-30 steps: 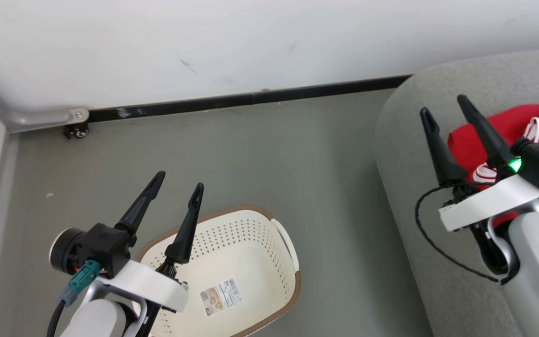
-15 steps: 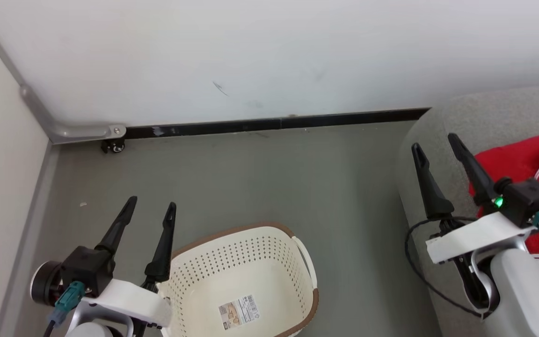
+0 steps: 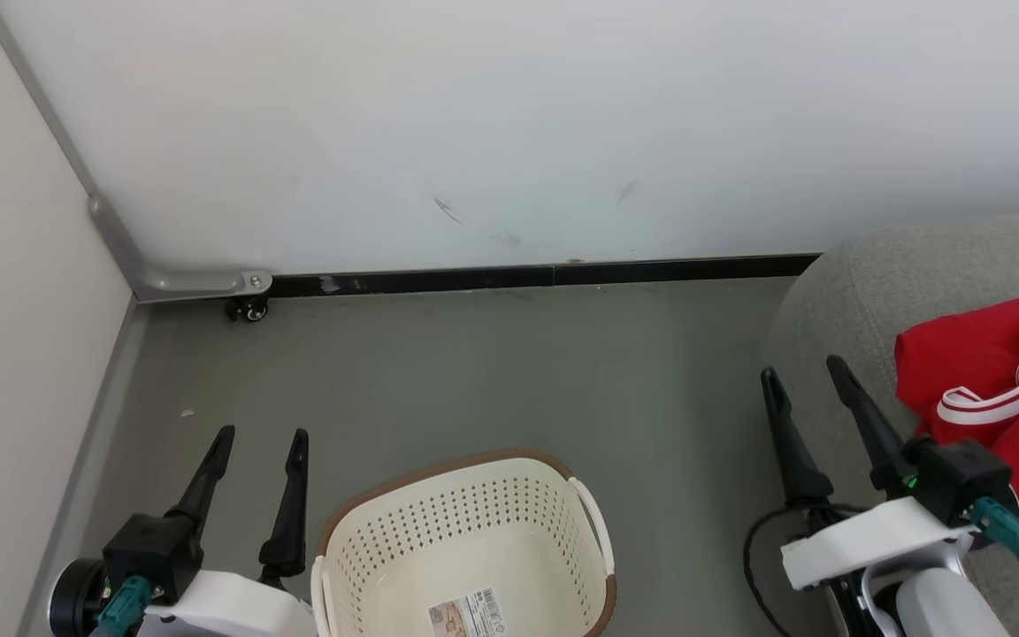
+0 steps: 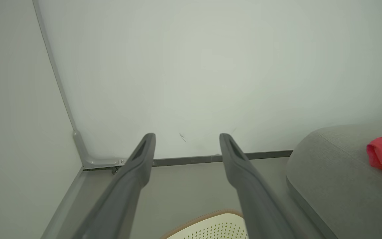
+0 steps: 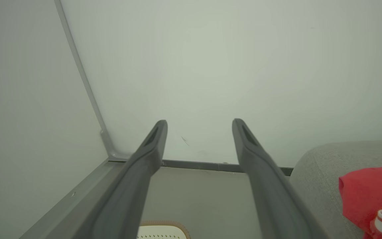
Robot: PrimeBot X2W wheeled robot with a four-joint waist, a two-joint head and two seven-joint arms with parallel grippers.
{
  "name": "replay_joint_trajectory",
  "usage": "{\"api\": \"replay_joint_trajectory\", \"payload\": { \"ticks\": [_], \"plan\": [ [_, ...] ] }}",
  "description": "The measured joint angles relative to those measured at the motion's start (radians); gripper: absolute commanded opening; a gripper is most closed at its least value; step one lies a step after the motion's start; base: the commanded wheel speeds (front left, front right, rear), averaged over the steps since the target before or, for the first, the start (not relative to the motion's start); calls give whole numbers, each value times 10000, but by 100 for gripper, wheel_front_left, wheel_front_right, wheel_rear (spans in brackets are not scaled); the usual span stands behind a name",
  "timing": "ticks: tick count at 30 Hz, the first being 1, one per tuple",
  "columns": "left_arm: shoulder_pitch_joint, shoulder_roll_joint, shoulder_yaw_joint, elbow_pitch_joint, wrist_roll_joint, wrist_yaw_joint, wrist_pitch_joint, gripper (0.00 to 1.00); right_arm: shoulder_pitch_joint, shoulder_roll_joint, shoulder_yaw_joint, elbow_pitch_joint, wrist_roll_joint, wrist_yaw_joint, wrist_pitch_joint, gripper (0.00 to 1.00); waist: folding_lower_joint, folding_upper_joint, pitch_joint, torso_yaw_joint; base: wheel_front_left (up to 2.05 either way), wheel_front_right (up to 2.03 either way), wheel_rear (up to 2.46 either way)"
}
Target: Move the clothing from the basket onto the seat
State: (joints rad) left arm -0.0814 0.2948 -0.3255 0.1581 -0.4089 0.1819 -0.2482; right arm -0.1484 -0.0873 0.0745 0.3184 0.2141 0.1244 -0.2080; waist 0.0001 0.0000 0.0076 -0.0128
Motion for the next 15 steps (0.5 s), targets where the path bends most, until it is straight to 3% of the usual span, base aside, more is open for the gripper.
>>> {"api": "replay_joint_trajectory", "payload": {
  "ticks": [15],
  "plan": [
    [748, -190, 410, -86, 196, 238, 0, 100, 1476, 372, -600, -734, -928, 0, 10, 100, -1, 0, -277, -81, 0, 0, 0]
  ]
}}
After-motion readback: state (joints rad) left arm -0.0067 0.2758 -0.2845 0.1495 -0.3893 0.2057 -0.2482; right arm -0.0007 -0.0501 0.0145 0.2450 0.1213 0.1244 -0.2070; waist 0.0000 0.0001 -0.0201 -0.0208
